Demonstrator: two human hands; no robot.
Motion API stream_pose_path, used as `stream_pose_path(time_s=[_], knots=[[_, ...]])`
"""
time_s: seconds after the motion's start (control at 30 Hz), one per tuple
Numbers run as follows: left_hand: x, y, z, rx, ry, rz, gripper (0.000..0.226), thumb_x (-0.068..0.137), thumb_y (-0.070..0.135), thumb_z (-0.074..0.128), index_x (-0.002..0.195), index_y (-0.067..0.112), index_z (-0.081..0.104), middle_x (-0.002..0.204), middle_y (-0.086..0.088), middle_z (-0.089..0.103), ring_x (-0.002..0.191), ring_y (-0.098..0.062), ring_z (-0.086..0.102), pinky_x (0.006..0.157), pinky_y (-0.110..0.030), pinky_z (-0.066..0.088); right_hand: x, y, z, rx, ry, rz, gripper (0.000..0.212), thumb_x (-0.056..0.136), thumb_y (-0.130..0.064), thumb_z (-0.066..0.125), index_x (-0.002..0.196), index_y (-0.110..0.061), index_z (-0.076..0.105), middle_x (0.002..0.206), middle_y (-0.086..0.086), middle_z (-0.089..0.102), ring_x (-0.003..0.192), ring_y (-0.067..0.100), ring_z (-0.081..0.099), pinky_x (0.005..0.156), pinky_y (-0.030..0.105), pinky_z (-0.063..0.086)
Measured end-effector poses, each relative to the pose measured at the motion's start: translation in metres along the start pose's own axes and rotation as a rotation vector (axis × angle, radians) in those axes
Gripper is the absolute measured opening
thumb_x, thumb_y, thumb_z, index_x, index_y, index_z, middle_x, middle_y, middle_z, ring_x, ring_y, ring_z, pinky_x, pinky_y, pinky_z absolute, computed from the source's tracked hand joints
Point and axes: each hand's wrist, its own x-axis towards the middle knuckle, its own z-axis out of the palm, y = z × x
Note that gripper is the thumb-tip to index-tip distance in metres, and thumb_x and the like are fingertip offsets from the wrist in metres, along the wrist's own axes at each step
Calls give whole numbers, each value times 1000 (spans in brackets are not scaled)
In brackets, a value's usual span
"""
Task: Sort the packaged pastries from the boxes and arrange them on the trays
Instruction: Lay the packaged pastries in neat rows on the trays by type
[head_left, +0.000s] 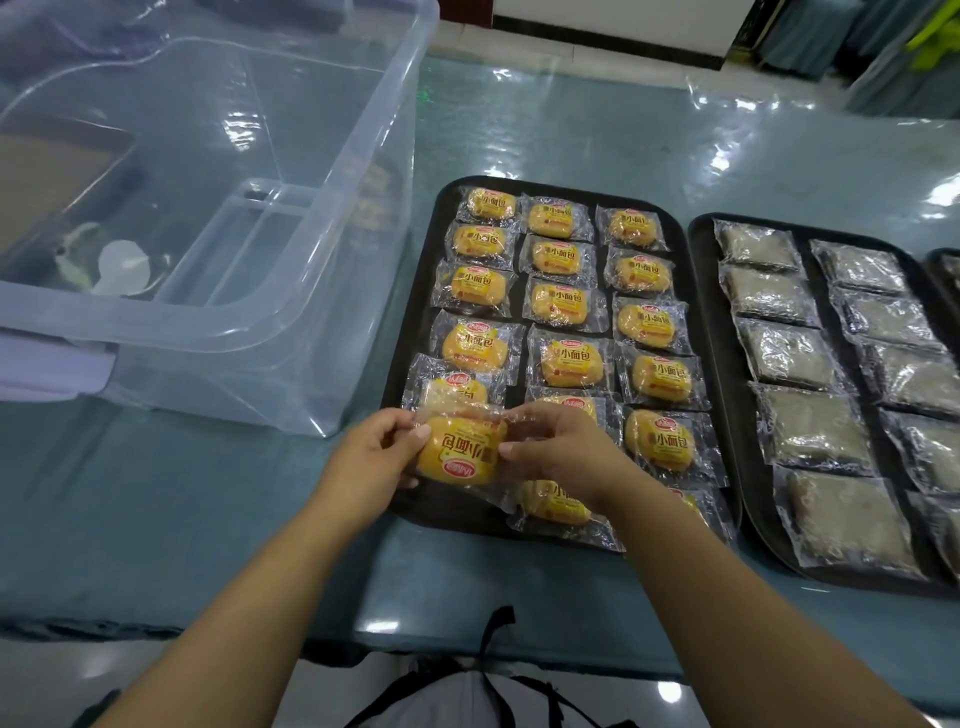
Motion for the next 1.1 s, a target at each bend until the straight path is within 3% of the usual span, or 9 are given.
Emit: stream_pose_path(time_s=[0.2, 0.33, 0.47, 0.53, 0.63, 0.73, 0.83, 0.93, 1.1], knots=[[-4, 18, -3, 110, -98, 159, 17, 85, 20, 66, 84, 36, 69, 79, 11, 70, 73, 0, 65, 60, -14, 49, -1, -13, 0, -208, -4, -113, 37, 79, -20, 75, 112, -21, 59, 100, -4, 64, 95, 13, 62, 80, 27, 54], [-1, 25, 4, 35, -33, 157, 15, 84, 23, 66, 94, 34, 65, 77, 11, 69, 69, 0, 63, 59, -14, 48, 0, -19, 3, -210, 8, -130, 24, 81, -16, 72, 101, -23, 62, 97, -1, 67, 92, 17, 65, 78, 32, 56], [1, 22, 6, -105, 0, 29, 26, 86, 26, 63, 112, 23, 58, 88, 4, 68, 85, -13, 66, 76, -34, 55, -1, -17, -3, 120, 114, -19, 20, 82, -4, 69, 94, -12, 56, 105, 11, 65, 95, 27, 66, 79, 43, 58], [0, 20, 7, -122, -86, -38, 27, 86, 19, 64, 112, 17, 57, 85, 1, 67, 79, -14, 66, 74, -35, 55, -3, -15, -5, 286, 138, -9, 24, 81, 1, 66, 98, -10, 53, 112, 15, 61, 98, 31, 65, 79, 44, 58], [0, 16, 10, -181, -145, -56, 23, 85, 3, 63, 103, 16, 58, 85, -10, 66, 67, -13, 66, 62, -28, 57, -4, -11, -6, 289, 136, -2, 25, 82, 4, 64, 100, -11, 54, 114, 18, 59, 99, 33, 64, 80, 46, 57], [4, 11, 6, -179, -24, -7, 30, 84, -2, 63, 101, 22, 59, 76, -7, 62, 67, -17, 63, 57, -30, 55, -3, -7, -5, 120, 114, 2, 10, 85, -11, 67, 92, -12, 59, 102, 14, 64, 92, 30, 66, 81, 46, 57], [6, 6, 0, -25, 63, 17, 36, 84, 6, 67, 114, 20, 53, 73, 1, 66, 74, -19, 65, 69, -39, 54, -4, -4, -2, -87, 115, 49, 12, 91, -22, 60, 84, -13, 62, 84, 9, 67, 74, 19, 65, 71, 35, 58], [7, -2, -5, 181, 112, 31, 34, 83, 17, 69, 112, 23, 53, 81, 3, 66, 79, -13, 64, 65, -28, 49, -4, -1, 6, -389, 98, 112, 19, 94, -24, 57, 79, -14, 63, 74, 5, 66, 62, 12, 60, 57, 25, 52], [9, -12, -3, 507, 104, 51, 31, 84, 22, 68, 113, 17, 58, 85, 6, 64, 81, -11, 60, 65, -22, 44, 5, 7, 21, -811, 80, 138, 25, 93, -31, 55, 77, -13, 62, 75, 5, 64, 70, 21, 62, 65, 34, 52]])
